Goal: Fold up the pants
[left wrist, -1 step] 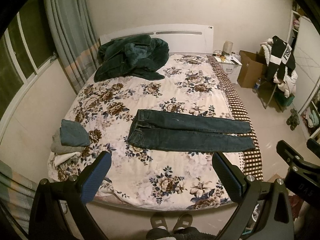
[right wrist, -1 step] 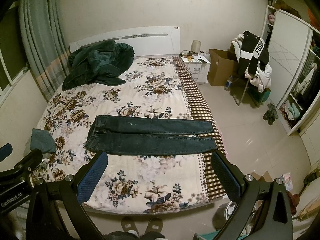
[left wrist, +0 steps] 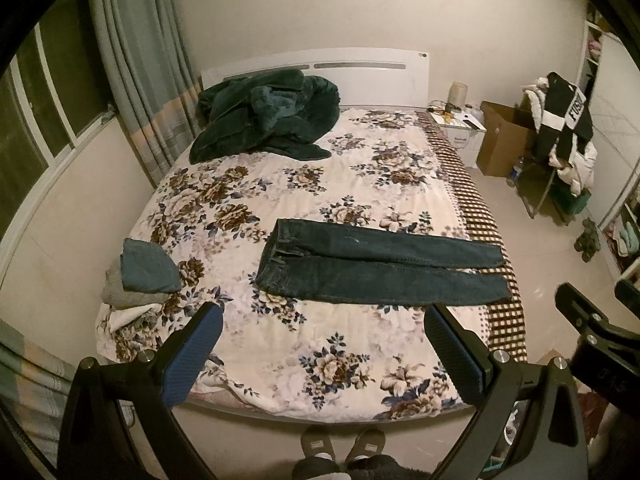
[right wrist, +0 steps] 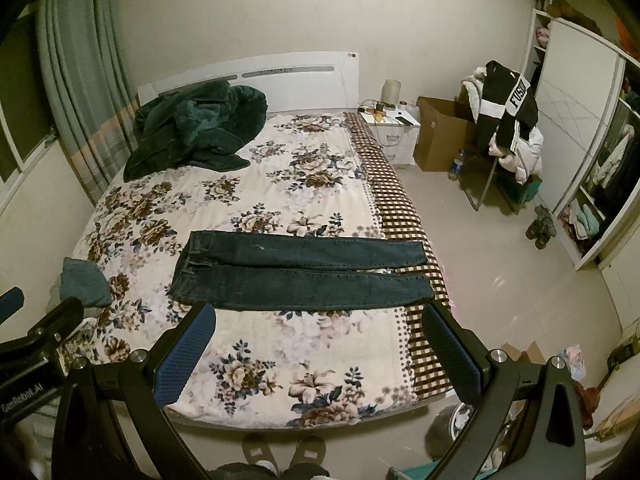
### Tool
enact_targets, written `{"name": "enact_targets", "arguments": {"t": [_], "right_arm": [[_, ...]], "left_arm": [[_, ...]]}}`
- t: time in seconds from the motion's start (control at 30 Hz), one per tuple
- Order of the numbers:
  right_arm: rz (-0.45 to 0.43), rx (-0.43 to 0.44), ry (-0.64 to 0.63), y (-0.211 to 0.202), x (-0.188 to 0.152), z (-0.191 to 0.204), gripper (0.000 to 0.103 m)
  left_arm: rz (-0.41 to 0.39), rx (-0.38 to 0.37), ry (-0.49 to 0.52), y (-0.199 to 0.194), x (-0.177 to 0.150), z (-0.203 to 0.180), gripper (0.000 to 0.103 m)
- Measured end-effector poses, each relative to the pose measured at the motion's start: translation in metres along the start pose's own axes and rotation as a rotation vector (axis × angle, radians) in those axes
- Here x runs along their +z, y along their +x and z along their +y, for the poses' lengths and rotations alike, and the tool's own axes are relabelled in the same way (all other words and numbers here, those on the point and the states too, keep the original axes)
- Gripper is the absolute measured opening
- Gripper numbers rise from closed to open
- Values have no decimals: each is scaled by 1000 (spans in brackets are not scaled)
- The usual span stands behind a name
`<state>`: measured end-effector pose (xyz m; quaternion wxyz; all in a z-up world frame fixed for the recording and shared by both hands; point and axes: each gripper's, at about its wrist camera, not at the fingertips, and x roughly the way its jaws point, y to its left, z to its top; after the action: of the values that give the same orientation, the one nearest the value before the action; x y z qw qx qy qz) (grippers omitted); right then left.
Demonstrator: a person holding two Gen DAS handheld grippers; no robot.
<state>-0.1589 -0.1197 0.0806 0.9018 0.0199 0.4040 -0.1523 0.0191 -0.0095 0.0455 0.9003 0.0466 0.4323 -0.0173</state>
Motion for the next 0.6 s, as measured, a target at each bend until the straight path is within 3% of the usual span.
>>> {"name": "enact_targets", "arguments": {"t": [0.17, 0.23, 0.37, 0.6], "right_arm": [[25, -13, 17, 37, 9, -6, 103], [47, -5, 19, 82, 13, -19, 103], [67, -38, 23, 139, 23, -26, 103], [183, -89, 113, 278, 64, -35, 103]], "left_arm": [[4, 64, -39, 27, 17, -7, 103], [14, 90, -50, 51, 22, -13, 103], [58, 123, -61, 114, 34, -12, 103], [222, 137, -103, 248, 74, 7, 103]]}}
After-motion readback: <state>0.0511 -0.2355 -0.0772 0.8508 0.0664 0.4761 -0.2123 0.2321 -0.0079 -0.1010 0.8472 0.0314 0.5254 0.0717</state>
